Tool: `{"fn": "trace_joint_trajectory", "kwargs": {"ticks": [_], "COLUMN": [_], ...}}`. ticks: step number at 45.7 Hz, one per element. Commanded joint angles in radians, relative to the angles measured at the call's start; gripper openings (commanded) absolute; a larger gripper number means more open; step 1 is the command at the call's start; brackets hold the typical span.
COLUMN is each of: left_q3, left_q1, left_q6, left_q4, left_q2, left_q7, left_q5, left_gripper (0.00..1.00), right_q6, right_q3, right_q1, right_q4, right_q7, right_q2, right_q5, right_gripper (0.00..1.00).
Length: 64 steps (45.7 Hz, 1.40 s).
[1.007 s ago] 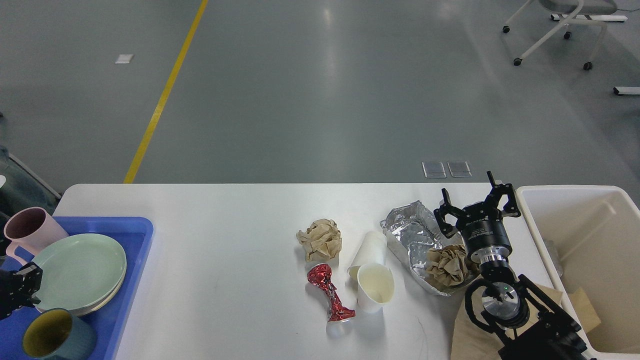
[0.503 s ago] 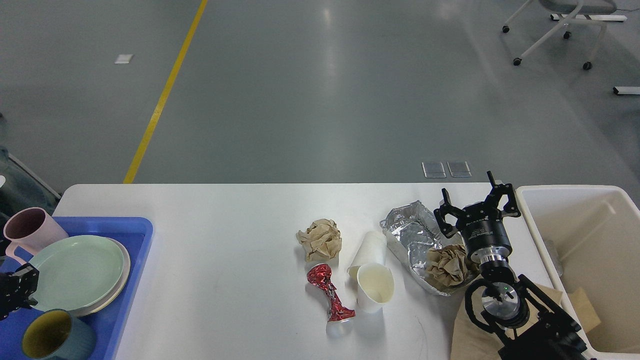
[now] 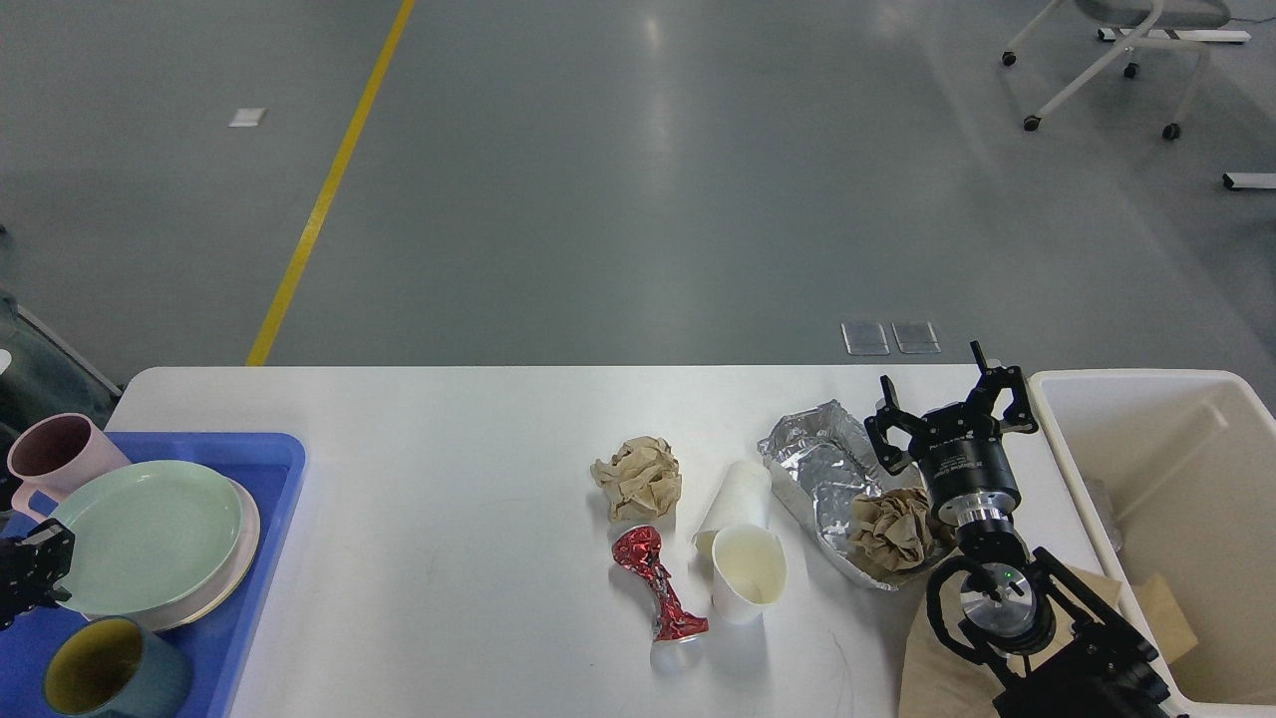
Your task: Tidy desktop
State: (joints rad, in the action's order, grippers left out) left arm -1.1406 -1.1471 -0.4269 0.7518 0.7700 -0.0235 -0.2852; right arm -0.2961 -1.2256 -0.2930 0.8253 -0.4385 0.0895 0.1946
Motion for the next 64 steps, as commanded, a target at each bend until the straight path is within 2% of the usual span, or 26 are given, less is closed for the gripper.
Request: {"fn": "trace_joint_trajectory", "kwargs": {"ticks": [1, 4, 8, 10, 26, 27, 29, 30, 32, 35, 37, 40, 41, 44, 54, 64], "left_q3": [-0.007, -0.008, -0.008, -0.008, -0.004, -0.002, 0.001, 0.001, -0.001, -0.004, -0.007, -0.008, -0.010, -0.008, -0.008, -0.010], "left_q1": [0.000, -0.003, -0.005, -0.005, -0.005, -0.005, -0.006, -0.006, -0.010, -0.019, -0.026, -0.030, -0.029, -0.034, -0.036, -0.046], "left_q6": [-0.039, -0.046, -0.029, -0.017, 0.048, 0.051, 0.050, 0.037, 0.013, -0.048, -0.073, -0.063, -0.056, -0.040, 0.010, 0.027], "left_q4": [0.029, 0.032, 0.032, 0.032, 0.032, 0.032, 0.032, 0.035, 0.050, 0.050, 0.050, 0.047, 0.044, 0.044, 0.044, 0.044], "left_q2": [0.000, 0.002, 0.002, 0.003, 0.002, 0.002, 0.002, 0.002, 0.002, 0.005, 0.014, 0.023, 0.023, 0.026, 0.023, 0.026], "left_q7": [-0.013, -0.013, -0.009, -0.003, 0.001, 0.000, -0.006, -0.009, -0.015, -0.016, -0.009, -0.007, -0.006, -0.006, -0.007, -0.009], "left_q5": [0.006, 0.004, 0.003, 0.001, -0.005, -0.006, -0.003, -0.002, 0.000, 0.000, 0.001, -0.003, -0.005, -0.006, -0.006, -0.002], "left_gripper": [0.25, 0.34, 0.66, 0.76, 0.77, 0.76, 0.59, 0.45, 0.01, 0.00, 0.13, 0.57, 0.63, 0.72, 0.68, 0.74], "right_q6": [0.000, 0.000, 0.000, 0.000, 0.000, 0.000, 0.000, 0.000, 0.000, 0.000, 0.000, 0.000, 0.000, 0.000, 0.000, 0.000], "right_q3": [0.000, 0.000, 0.000, 0.000, 0.000, 0.000, 0.000, 0.000, 0.000, 0.000, 0.000, 0.000, 0.000, 0.000, 0.002, 0.000], "right_q1": [0.000, 0.000, 0.000, 0.000, 0.000, 0.000, 0.000, 0.000, 0.000, 0.000, 0.000, 0.000, 0.000, 0.000, 0.000, 0.000], "right_q4": [0.000, 0.000, 0.000, 0.000, 0.000, 0.000, 0.000, 0.000, 0.000, 0.000, 0.000, 0.000, 0.000, 0.000, 0.000, 0.000], "right_q7": [0.000, 0.000, 0.000, 0.001, 0.001, 0.000, 0.000, 0.001, 0.001, 0.000, 0.000, 0.000, 0.000, 0.000, 0.001, 0.000], "right_q2": [-0.001, -0.001, -0.001, 0.001, 0.001, -0.001, -0.001, -0.001, -0.001, -0.001, -0.001, 0.001, -0.001, 0.001, 0.001, -0.001], "right_q5": [0.000, 0.000, 0.000, 0.000, 0.000, 0.000, 0.000, 0.000, 0.000, 0.000, 0.000, 0.000, 0.000, 0.000, 0.000, 0.000], "right_gripper": [1.00, 1.00, 1.00, 1.00, 1.00, 1.00, 1.00, 1.00, 1.00, 1.00, 1.00, 1.00, 1.00, 1.00, 1.00, 1.00]}}
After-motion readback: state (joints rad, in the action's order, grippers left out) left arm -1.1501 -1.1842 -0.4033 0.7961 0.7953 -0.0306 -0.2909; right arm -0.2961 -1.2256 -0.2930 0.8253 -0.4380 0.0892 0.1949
